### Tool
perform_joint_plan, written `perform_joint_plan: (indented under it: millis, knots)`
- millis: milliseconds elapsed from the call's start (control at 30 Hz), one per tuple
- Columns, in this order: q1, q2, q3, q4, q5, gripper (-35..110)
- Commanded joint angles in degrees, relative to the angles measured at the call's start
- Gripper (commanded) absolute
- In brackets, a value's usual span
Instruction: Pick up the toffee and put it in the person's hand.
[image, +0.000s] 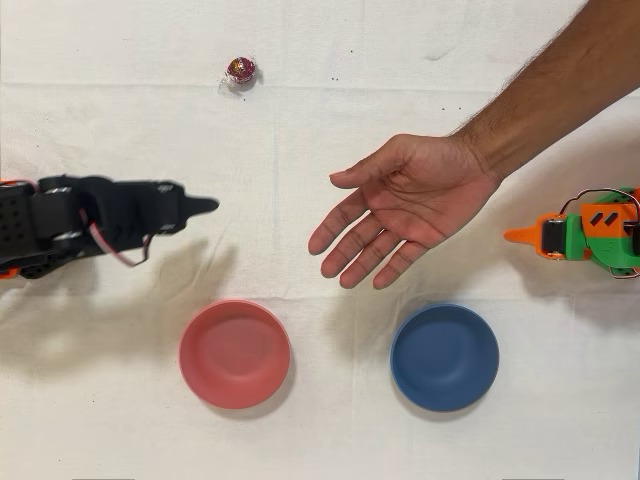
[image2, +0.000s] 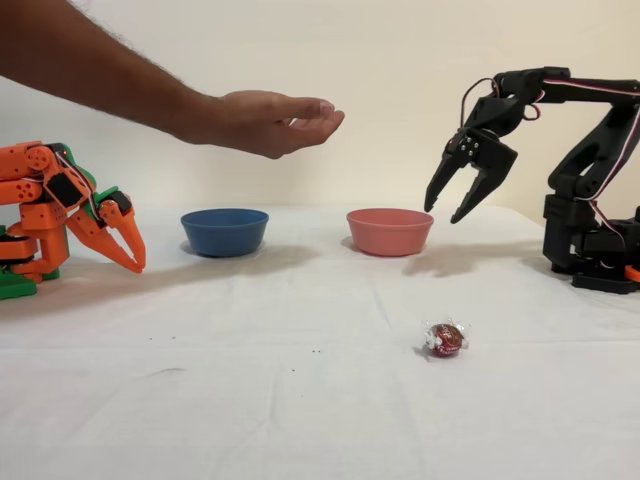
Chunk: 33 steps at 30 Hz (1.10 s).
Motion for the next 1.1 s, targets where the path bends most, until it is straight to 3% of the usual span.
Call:
perform_joint_plan:
  millis: [0,1067]
  knots:
    - [-4.0,-5.4,-7.6,-1.3,0.1,20]
    - [-23.6,-39.7,-30.5,-10.9,2.6,24]
